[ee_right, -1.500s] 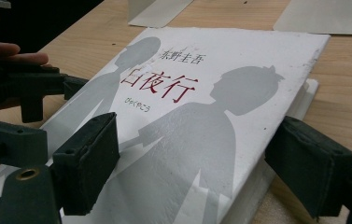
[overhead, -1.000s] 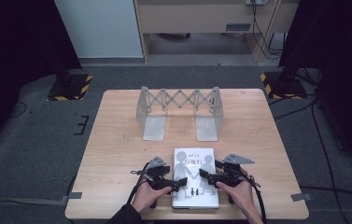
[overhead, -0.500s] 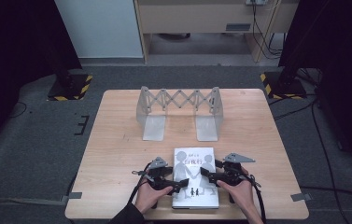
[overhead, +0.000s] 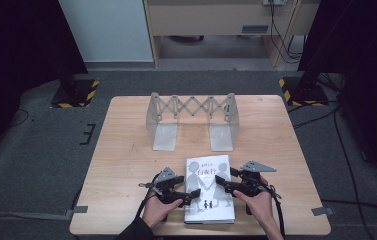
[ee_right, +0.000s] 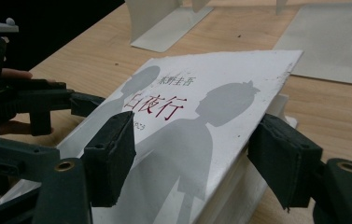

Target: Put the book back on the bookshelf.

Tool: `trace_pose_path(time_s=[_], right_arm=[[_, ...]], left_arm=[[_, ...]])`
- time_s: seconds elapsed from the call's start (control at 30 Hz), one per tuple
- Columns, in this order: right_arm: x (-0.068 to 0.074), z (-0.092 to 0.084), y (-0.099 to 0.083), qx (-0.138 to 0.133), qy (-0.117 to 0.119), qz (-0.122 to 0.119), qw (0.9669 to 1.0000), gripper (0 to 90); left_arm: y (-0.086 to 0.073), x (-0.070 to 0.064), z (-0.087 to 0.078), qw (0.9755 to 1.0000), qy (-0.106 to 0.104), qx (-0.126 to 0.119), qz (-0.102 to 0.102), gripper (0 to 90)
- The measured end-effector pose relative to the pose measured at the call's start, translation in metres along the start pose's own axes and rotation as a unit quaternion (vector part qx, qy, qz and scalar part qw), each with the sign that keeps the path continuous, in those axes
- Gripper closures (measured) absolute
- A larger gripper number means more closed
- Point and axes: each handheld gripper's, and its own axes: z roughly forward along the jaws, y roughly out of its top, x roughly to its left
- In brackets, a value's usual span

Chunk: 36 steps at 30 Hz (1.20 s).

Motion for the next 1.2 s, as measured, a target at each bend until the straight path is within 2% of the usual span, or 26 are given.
trace_pose_path(time_s=[0.17, 0.3, 0.53, 0.6, 0.73, 0.8, 0.83, 0.9, 1.07, 1.2], right_arm=[[0.001, 0.001, 0.004, -0.005, 0.004, 0.002, 1.0000, 32.4], [0.003, 0.001, 0.007, -0.017, 0.008, 0.012, 0.9997, 32.3], [0.003, 0.004, 0.007, -0.014, 0.003, 0.013, 0.9998, 31.7], [0.004, 0.003, 0.008, -0.017, 0.007, 0.022, 0.9996, 31.8], [0.003, 0.001, 0.009, -0.023, 0.015, 0.027, 0.9993, 31.8], [0.003, 0.001, 0.008, -0.017, 0.008, 0.023, 0.9996, 31.8], [0.003, 0.001, 0.007, -0.010, 0.002, 0.016, 0.9998, 31.7], [0.002, 0.003, 0.003, -0.004, -0.008, 0.009, 0.9999, 31.6], [-0.002, 0.006, -0.003, 0.012, -0.013, 0.020, 0.9996, 30.6], [-0.002, 0.010, -0.005, 0.026, -0.024, 0.013, 0.9993, 30.5]], left_arm=[[0.001, 0.001, -0.001, 1.0000, -0.001, -0.002, 0.002, 4.9], [0.002, 0.001, -0.004, 0.9999, -0.002, 0.000, 0.014, 5.7], [0.000, 0.003, -0.003, 1.0000, -0.005, -0.003, 0.002, 5.9], [-0.001, 0.003, -0.004, 1.0000, -0.006, -0.006, -0.002, 5.6], [-0.001, 0.003, -0.004, 1.0000, -0.008, -0.006, 0.001, 4.8], [-0.001, 0.004, -0.005, 1.0000, -0.007, -0.004, 0.006, 4.6], [-0.001, 0.004, -0.006, 0.9999, -0.001, 0.004, 0.017, 4.4], [-0.001, 0.005, -0.009, 0.9996, 0.004, 0.012, 0.024, 3.7], [-0.001, 0.007, -0.008, 0.9995, 0.008, 0.024, 0.020, 3.3], [0.000, 0.005, -0.005, 0.9995, 0.006, 0.029, 0.014, 1.6]])
